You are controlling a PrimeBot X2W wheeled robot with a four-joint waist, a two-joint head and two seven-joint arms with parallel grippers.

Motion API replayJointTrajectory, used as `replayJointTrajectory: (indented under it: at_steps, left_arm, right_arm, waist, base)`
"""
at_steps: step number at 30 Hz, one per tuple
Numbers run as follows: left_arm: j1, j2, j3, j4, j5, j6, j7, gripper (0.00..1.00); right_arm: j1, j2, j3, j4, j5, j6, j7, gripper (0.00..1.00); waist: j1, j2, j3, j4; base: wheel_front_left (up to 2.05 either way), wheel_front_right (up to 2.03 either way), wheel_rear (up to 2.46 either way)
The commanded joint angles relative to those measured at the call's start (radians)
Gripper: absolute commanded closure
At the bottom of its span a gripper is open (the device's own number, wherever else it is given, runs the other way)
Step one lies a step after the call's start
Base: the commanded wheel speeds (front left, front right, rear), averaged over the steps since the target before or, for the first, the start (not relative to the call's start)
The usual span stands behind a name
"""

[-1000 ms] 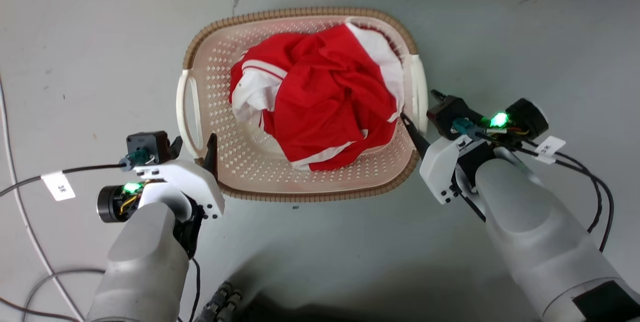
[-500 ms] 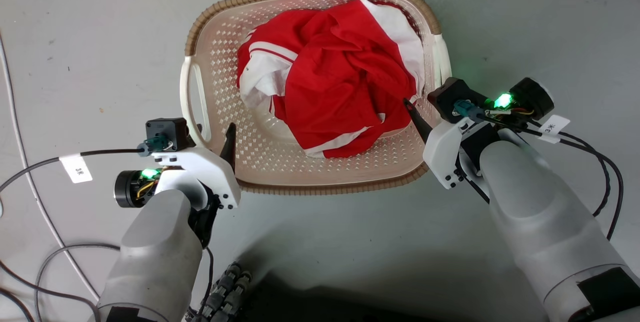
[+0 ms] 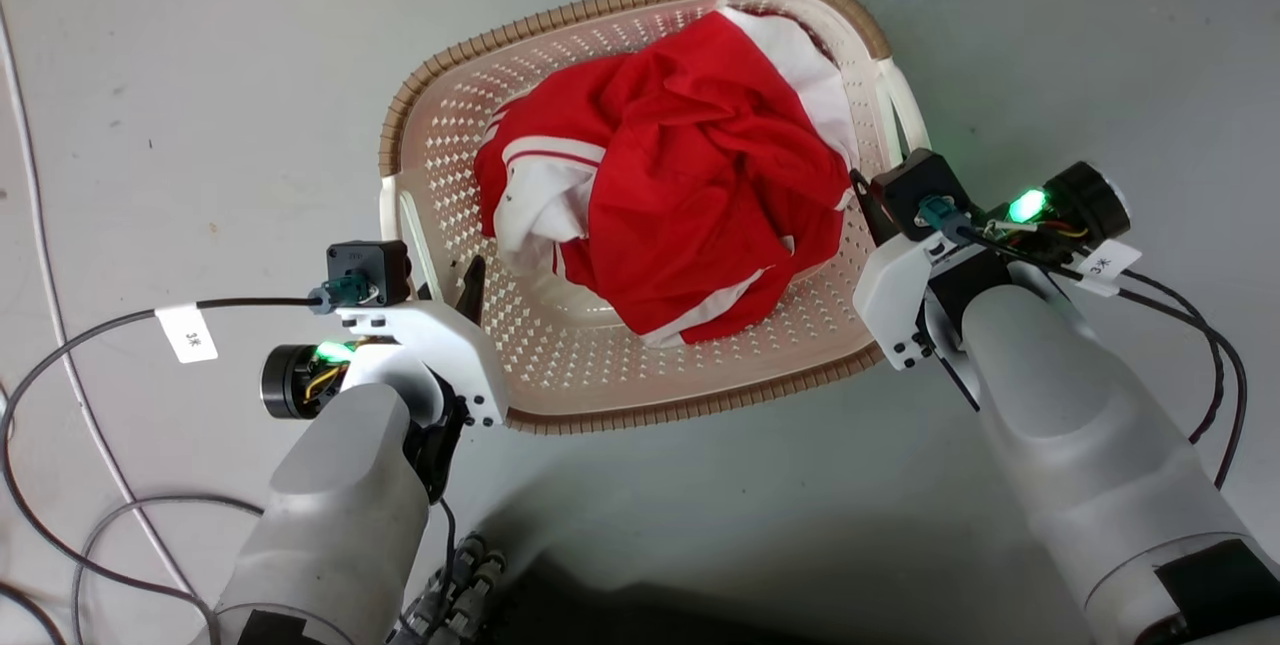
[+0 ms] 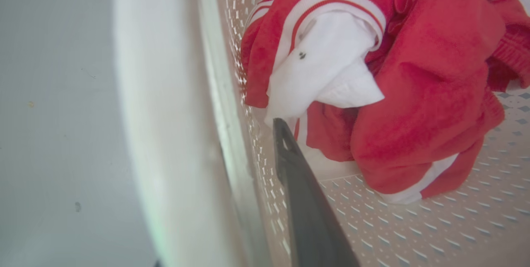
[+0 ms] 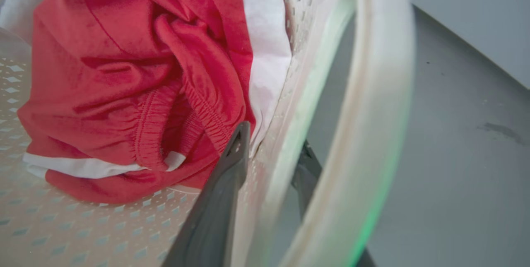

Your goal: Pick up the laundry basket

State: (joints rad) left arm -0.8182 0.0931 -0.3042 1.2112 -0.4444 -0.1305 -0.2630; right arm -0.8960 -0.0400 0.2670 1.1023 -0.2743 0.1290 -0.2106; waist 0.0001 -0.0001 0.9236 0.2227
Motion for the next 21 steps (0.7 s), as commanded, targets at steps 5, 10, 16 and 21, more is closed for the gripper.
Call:
replayJointTrajectory:
  at_steps: [5,10,16,21]
  left_arm:
    - [0.011,0.022,-0.031,0.009,-0.022,0.001,-0.003,1.00]
    - [0.032,0.019,-0.066,0.023,-0.051,0.001,-0.003,1.00]
    - [0.065,0.022,-0.114,0.036,-0.094,0.001,0.018,1.00]
    - [0.105,0.024,-0.160,0.040,-0.127,0.001,0.044,1.00]
  right_arm:
    - [0.032,-0.018,0.025,0.011,0.002,0.003,-0.006,1.00]
    - [0.057,-0.016,0.062,0.013,0.035,0.003,0.003,1.00]
    - [0.105,-0.014,0.126,0.017,0.095,0.004,0.033,1.00]
    - [0.152,-0.011,0.202,0.009,0.170,0.007,0.073,1.00]
  waist:
    - [-0.0001,0.0001,-0.050,-0.004]
    - [-0.0001,0.0001,-0.110,-0.018]
    - [-0.0001,0.0001,-0.212,-0.047]
    - [-0.0001,0.0001,-0.314,-0.072]
  base:
    - [0.00,0.00,0.00]
    - [0.00,0.00,0.00]
    - [0.00,0.00,0.00]
    - [0.00,0.00,0.00]
